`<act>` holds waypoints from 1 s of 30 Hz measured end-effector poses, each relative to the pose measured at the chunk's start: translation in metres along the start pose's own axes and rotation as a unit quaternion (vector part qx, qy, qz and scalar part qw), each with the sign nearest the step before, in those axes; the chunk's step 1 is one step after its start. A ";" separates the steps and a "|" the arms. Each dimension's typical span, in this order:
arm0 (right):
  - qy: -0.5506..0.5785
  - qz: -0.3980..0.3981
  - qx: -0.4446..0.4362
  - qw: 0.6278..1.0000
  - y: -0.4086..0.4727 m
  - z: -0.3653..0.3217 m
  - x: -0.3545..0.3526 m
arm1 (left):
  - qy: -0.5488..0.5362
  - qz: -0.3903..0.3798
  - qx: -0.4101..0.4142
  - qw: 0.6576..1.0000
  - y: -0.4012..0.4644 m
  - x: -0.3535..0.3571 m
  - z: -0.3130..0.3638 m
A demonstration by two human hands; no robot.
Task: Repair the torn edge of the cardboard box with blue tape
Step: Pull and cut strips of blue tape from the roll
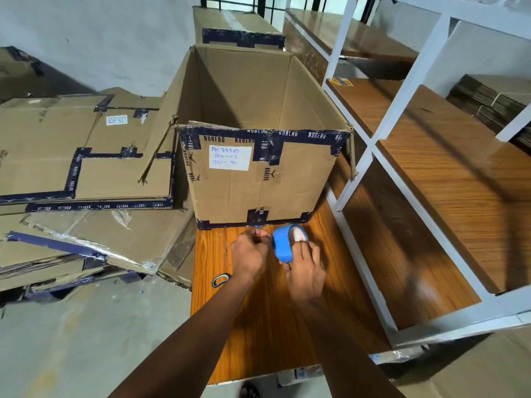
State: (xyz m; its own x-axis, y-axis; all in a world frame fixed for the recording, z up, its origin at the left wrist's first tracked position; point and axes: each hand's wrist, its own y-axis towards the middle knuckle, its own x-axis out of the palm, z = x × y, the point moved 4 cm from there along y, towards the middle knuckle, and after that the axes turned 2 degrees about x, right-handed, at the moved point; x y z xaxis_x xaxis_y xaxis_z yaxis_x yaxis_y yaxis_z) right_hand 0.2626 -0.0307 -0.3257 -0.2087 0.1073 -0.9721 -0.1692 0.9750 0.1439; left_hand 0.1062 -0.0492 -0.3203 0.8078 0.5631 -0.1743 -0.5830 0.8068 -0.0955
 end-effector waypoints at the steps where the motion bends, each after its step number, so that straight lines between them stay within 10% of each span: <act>1: 0.004 -0.001 0.000 1.000 0.000 0.000 0.000 | 0.006 -0.007 0.021 1.000 -0.001 0.000 0.003; 7: 0.026 -0.003 -0.005 1.000 0.000 0.002 -0.004 | 0.101 -0.150 0.147 0.973 0.003 0.012 0.006; 30: 0.077 -0.080 -0.050 0.993 0.011 0.021 0.008 | 0.225 -0.175 0.274 0.919 0.021 0.006 0.023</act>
State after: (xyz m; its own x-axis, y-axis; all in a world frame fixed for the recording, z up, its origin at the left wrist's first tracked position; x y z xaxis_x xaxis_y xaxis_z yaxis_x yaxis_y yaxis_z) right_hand 0.2794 -0.0147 -0.3357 -0.3141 -0.0864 -0.9455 -0.3053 0.9522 0.0145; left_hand 0.1012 -0.0250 -0.3005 0.7485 0.2203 -0.6255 -0.0639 0.9628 0.2625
